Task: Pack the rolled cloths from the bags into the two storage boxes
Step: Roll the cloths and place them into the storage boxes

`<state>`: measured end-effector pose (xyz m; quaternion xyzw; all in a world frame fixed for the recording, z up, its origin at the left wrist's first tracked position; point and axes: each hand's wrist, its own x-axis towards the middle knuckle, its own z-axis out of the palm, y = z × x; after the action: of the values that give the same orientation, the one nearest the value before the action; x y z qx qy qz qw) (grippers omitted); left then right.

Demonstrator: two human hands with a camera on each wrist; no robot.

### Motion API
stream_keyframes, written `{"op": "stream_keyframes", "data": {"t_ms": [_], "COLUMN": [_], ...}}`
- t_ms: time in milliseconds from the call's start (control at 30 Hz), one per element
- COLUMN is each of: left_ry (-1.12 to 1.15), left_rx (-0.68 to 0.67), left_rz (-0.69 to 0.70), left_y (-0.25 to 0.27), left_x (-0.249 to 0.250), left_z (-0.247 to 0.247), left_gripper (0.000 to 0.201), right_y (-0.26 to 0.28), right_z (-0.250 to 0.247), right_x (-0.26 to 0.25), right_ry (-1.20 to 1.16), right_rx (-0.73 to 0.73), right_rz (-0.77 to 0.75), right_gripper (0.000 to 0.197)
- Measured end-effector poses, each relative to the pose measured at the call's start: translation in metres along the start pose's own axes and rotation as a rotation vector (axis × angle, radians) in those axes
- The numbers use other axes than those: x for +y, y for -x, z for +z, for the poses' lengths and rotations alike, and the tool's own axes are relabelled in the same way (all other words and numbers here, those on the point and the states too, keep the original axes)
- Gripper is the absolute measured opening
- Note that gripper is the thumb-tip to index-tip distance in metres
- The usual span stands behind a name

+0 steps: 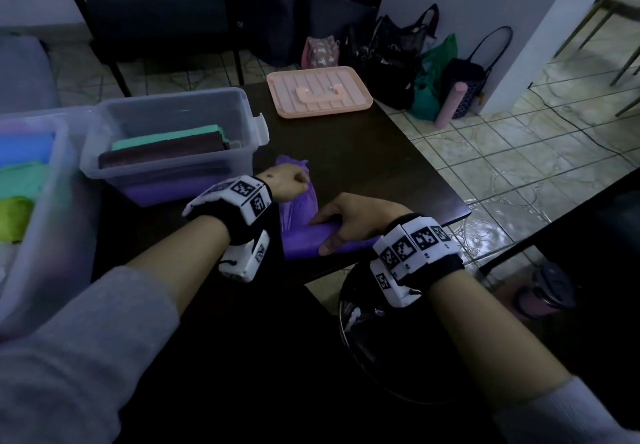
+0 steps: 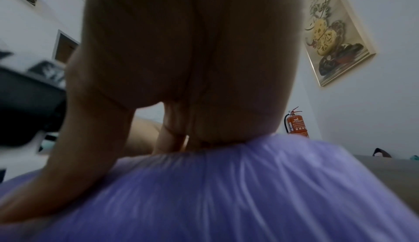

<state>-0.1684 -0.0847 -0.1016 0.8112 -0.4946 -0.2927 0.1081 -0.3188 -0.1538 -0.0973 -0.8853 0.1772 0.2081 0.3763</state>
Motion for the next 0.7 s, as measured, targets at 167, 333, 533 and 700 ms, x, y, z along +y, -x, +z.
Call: {"op": "stream_keyframes", "data": {"t_ms": [167, 333, 533, 700], "left_ry": [0.176, 0.077, 0.055, -0.155], "left_rx": [0.057, 0.362, -0.092, -0.166], "left_rz": [0.050, 0.093, 0.120, 0.114], "left_y": [-0.005, 0.010, 0.045, 0.057], "left_x": [-0.020, -0.012, 0.007, 0.004], "left_z": [0.007, -0.008, -0.023, -0.012], "left_gripper": [0.055, 0.035, 0.025, 0.059], "right_y": [-0.001, -0.002, -0.003, 0.002], "right_z": [-0.001, -0.001, 0.005, 0.000], "right_x": [0.000, -0.001, -0.002, -0.009], "right_ry": [-0.004, -0.012, -0.012, 0.057], "right_rx": [-0.023, -0.021, 0.086, 0.107], "right_rz": [0.008, 0.015, 0.034, 0.047], "right_gripper": [0.051, 0.050, 0.045, 0.038]}}
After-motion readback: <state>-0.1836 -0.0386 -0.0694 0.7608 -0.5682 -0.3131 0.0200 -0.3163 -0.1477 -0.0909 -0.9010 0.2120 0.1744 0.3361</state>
